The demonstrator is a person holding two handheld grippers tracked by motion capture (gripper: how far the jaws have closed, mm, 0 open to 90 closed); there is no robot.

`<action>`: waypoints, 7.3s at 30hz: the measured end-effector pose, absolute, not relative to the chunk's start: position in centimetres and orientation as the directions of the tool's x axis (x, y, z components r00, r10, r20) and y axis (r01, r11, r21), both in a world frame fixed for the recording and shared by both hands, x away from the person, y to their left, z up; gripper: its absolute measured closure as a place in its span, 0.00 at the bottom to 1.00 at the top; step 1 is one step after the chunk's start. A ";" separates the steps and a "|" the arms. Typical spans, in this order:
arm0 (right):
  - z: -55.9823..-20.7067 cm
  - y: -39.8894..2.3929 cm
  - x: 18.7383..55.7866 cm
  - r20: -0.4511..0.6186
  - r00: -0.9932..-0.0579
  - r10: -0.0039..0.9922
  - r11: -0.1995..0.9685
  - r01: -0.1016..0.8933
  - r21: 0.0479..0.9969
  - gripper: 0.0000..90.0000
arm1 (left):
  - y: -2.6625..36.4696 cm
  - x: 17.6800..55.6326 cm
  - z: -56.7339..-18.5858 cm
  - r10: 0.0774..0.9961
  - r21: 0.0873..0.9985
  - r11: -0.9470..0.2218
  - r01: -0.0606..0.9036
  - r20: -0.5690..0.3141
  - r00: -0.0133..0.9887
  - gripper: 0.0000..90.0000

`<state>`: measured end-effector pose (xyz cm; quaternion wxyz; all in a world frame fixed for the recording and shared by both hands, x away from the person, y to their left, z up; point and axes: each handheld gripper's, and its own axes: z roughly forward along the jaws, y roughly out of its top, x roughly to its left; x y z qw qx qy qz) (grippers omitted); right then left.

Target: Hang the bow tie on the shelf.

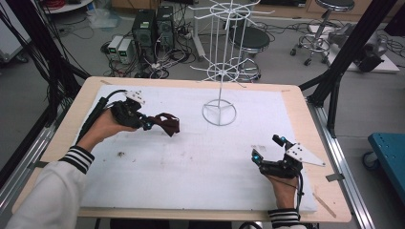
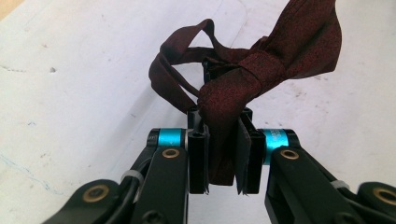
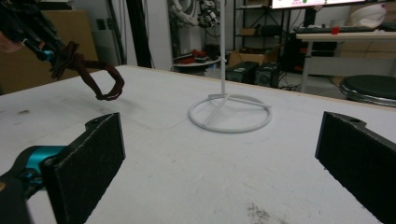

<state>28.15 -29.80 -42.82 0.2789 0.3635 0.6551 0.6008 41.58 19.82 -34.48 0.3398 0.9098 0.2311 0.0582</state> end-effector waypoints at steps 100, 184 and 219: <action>-33.8 -16.7 32.6 0.129 -0.942 0.309 0.316 0.230 0.921 0.93 | 11.9 35.2 -34.6 0.342 0.885 -0.399 0.242 -0.102 0.934 0.52; -24.2 -22.9 33.8 0.023 -0.849 0.528 0.054 0.060 0.997 0.93 | 22.8 30.8 -40.1 0.536 0.962 -0.194 0.193 -0.061 0.842 0.02; -25.5 -21.2 36.4 -0.013 -0.806 0.592 0.136 0.084 0.987 0.93 | 25.6 29.8 -42.4 0.599 0.981 -0.110 0.160 -0.063 0.798 0.02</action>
